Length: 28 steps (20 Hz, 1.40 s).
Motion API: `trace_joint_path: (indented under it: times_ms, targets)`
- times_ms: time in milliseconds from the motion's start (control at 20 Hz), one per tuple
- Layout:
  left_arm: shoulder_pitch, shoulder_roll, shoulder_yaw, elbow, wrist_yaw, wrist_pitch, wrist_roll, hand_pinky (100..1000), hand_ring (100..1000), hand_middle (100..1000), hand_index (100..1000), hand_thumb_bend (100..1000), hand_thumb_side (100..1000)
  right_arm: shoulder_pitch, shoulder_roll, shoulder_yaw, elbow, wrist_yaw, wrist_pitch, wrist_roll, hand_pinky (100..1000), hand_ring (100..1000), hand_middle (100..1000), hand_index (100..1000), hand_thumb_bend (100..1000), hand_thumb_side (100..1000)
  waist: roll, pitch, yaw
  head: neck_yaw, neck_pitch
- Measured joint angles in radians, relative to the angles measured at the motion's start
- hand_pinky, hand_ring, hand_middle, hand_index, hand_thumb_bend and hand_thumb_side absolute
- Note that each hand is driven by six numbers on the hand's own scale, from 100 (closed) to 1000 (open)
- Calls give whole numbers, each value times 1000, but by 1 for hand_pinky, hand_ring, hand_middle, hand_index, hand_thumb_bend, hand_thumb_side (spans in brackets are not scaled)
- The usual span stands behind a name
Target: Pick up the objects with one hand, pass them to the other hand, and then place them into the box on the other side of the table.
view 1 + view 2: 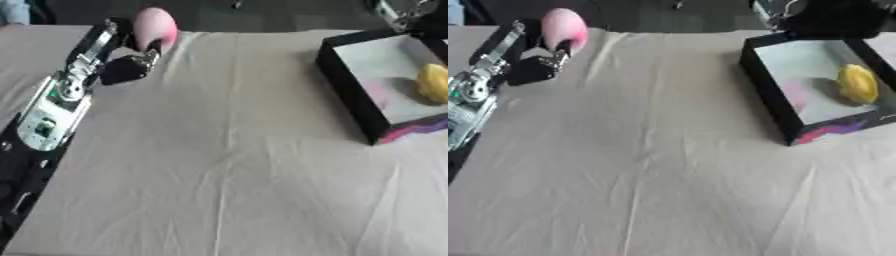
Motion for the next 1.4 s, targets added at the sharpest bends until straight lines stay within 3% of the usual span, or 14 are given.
trace_joint_path:
  times_ms: [450,900,1400]
  targets:
    - [8,-58,-14,25,-40,-42,20,712,609,514,460,100,295,-27,54,58,-2,80,-10,115,952,924,853,919,100,345,-6,0,1,-3,0]
    - [6,-86,-29,31,-72,-103,-3,713,614,519,462,100,269,-47,91,97,-2,123,-15,186,950,925,858,931,100,276,-6,0,3,-17,0]
    - [1,-121,-51,37,-121,-170,-27,713,614,518,461,100,260,-68,139,135,25,165,-20,246,949,926,860,938,100,298,-10,0,10,-45,0]
